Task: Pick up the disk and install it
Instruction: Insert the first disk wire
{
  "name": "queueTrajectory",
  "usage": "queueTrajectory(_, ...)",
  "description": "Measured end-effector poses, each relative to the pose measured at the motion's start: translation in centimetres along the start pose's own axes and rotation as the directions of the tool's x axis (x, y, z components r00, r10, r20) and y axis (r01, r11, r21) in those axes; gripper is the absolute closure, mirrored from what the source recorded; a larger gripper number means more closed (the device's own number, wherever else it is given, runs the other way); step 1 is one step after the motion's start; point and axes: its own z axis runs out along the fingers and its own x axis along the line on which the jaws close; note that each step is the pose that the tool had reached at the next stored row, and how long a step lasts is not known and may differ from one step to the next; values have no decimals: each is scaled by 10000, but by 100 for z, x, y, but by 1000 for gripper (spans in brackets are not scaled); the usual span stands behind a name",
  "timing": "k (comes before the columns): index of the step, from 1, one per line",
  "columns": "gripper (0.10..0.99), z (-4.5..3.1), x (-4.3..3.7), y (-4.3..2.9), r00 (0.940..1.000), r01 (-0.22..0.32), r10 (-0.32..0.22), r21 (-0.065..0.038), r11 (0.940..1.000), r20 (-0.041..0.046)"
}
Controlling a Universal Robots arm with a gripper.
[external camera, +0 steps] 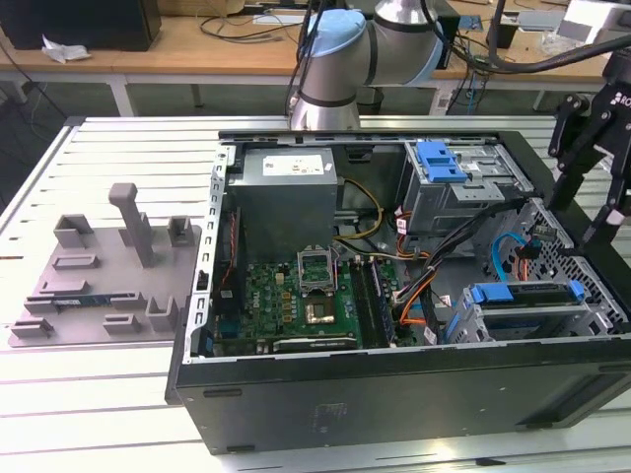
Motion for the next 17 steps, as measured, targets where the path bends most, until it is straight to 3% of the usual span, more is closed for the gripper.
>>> queueTrajectory(2,463,-28,-104,-64,9999,-8,8,-31,10000,-130)
queueTrajectory(4,667,-61,-246,-105,9995,-23,21,-54,10000,-317)
queueTrajectory(6,667,-72,-317,-114,9990,-37,35,-63,10000,-456)
queueTrajectory(7,733,-65,-332,-123,9984,-118,113,-80,9999,-552)
queueTrajectory(9,733,-42,-337,-131,9974,-430,421,-141,9990,-583)
queueTrajectory(15,733,38,-353,-139,9861,-1604,1583,-387,9863,-512)
queueTrajectory(17,733,48,-355,-144,9820,-1826,1801,-420,9823,-578)
